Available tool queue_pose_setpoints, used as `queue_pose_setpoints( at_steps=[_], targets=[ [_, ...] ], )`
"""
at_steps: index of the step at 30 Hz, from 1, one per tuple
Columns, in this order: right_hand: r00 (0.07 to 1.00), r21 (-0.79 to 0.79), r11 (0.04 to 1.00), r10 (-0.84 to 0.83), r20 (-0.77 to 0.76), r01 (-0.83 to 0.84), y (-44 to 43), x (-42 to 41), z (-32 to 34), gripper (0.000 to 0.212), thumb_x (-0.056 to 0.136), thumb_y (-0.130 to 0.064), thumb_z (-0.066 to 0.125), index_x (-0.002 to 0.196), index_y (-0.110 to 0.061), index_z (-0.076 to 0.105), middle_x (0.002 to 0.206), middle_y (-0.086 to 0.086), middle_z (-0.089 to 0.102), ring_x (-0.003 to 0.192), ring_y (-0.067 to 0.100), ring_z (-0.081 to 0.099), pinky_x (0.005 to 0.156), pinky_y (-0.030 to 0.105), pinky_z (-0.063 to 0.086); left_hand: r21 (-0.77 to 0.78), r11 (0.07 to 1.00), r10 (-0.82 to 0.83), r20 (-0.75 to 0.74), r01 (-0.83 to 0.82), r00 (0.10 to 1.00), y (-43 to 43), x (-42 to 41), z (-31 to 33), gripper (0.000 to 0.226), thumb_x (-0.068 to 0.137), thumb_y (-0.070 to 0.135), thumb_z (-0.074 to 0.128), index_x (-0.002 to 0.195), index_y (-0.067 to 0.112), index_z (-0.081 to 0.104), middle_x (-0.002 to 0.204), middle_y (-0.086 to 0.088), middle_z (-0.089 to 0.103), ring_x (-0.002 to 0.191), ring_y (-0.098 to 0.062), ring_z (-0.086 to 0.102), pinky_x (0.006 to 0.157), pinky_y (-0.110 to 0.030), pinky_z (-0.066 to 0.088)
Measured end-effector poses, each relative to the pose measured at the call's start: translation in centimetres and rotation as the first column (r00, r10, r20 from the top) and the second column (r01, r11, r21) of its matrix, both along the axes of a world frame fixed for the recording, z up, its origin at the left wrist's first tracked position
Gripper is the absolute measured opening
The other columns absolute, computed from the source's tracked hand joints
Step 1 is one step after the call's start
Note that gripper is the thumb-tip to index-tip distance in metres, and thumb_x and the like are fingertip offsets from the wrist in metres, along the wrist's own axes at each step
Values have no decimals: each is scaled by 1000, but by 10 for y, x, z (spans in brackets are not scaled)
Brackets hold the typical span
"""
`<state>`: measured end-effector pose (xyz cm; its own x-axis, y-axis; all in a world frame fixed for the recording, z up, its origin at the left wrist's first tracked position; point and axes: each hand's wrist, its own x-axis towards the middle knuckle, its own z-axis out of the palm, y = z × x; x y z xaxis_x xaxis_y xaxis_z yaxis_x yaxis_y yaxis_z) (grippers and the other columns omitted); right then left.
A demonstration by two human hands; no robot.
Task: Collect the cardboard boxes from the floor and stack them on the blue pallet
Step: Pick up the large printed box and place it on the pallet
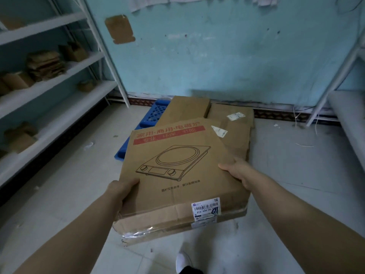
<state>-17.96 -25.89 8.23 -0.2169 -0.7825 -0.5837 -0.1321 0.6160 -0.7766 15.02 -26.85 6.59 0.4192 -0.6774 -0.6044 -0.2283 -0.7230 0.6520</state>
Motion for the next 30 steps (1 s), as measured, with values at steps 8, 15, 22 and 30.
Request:
queue_pose_setpoints(
  at_steps=[8, 15, 22, 30],
  targets=[
    [998, 67, 996, -65, 10, 64, -113, 28, -19, 52, 85, -33, 71, 129, -14, 52, 121, 9, 63, 101, 27, 60, 93, 40, 49, 0, 998, -64, 6, 64, 998, -132, 28, -2, 60, 85, 35, 71, 126, -3, 50, 99, -15, 57, 86, -31, 56, 78, -42, 45],
    [994, 121, 990, -88, 71, 79, -209, 13, -46, 56, 85, -33, 70, 132, -14, 49, 124, 9, 61, 105, 29, 60, 93, 41, 48, 58, 997, -59, 8, 59, 998, -237, 17, -12, 57, 83, 37, 73, 123, 3, 51, 96, -15, 61, 86, -31, 59, 80, -44, 48],
    [985, 99, 992, -95, 148, 81, -302, -15, -52, 60, 89, -30, 66, 140, -11, 41, 132, 12, 55, 104, 28, 57, 93, 42, 46, 55, 995, -88, 69, 84, 994, -337, -11, -14, 60, 82, 36, 74, 127, 2, 53, 110, -18, 62, 102, -37, 59, 93, -47, 49],
    [984, 91, 988, -131, 121, 121, -391, -19, -64, 60, 87, -32, 67, 139, -13, 44, 131, 10, 56, 109, 28, 55, 92, 40, 44, 64, 989, -136, 65, 132, 989, -444, -14, -23, 68, 78, 39, 78, 129, 2, 53, 120, -19, 62, 101, -37, 61, 92, -48, 51]
  ],
)
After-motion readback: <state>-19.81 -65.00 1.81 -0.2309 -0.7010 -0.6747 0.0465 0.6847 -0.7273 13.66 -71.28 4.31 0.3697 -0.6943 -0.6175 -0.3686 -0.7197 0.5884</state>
